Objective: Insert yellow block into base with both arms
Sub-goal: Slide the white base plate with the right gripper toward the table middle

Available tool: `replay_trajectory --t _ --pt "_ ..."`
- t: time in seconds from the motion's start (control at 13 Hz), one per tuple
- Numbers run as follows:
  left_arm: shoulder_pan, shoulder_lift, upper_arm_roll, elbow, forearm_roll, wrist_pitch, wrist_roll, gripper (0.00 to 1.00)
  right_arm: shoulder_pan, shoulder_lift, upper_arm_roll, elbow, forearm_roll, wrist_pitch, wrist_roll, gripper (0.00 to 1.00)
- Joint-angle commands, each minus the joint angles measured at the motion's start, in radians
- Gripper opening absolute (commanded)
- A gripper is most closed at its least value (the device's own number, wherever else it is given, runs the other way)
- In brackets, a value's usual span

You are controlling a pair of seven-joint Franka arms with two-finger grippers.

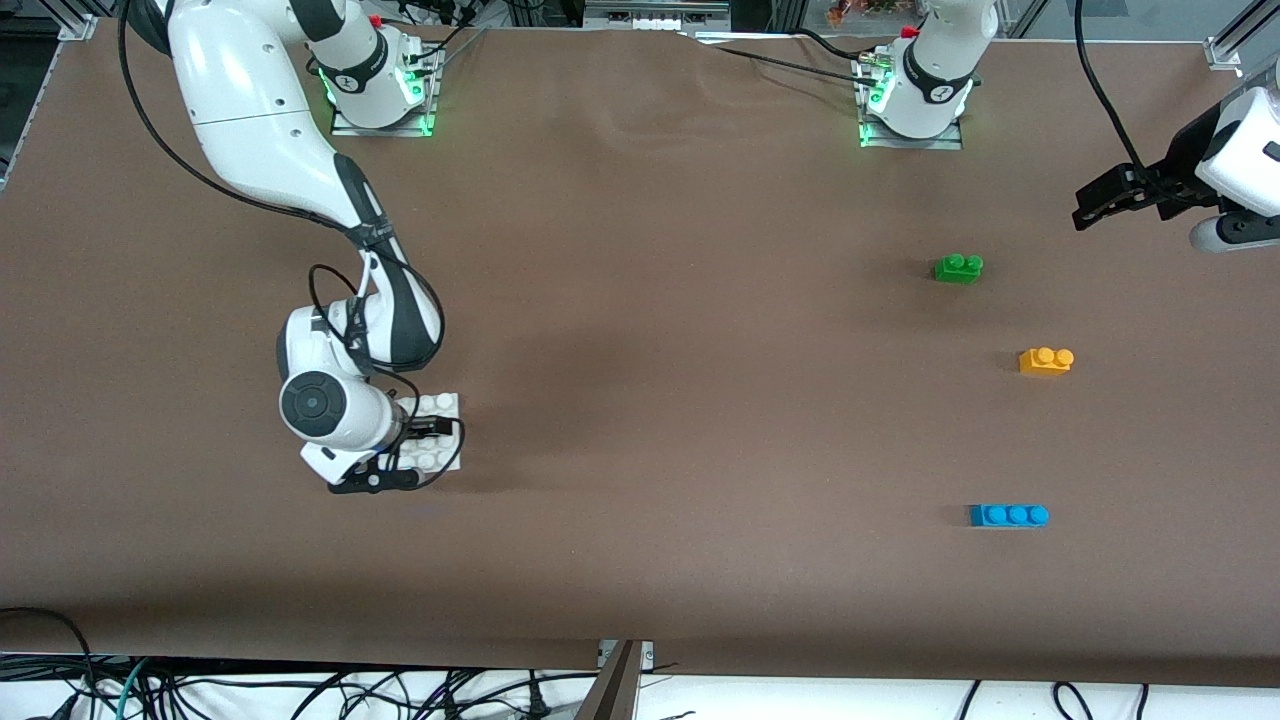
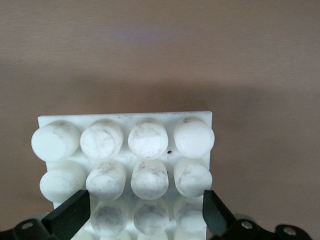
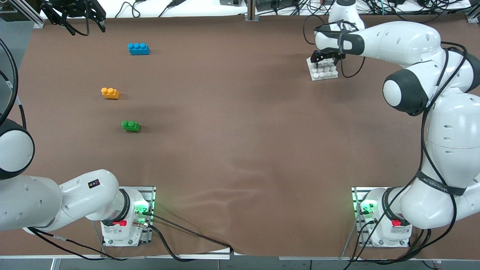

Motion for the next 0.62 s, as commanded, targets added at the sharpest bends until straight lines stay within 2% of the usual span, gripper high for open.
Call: replay_trajectory --t 0.0,0.54 --pt "0.008 0.001 -0.004 0.011 -0.019 0.000 0.024 1.00 0.048 0.044 0.027 -0.017 0.042 0.067 0.088 1.00" --pt "0.008 0.001 -0.004 0.011 -0.020 0.000 0.024 1.00 0.186 0.069 0.028 -0.013 0.048 0.121 0.254 1.00"
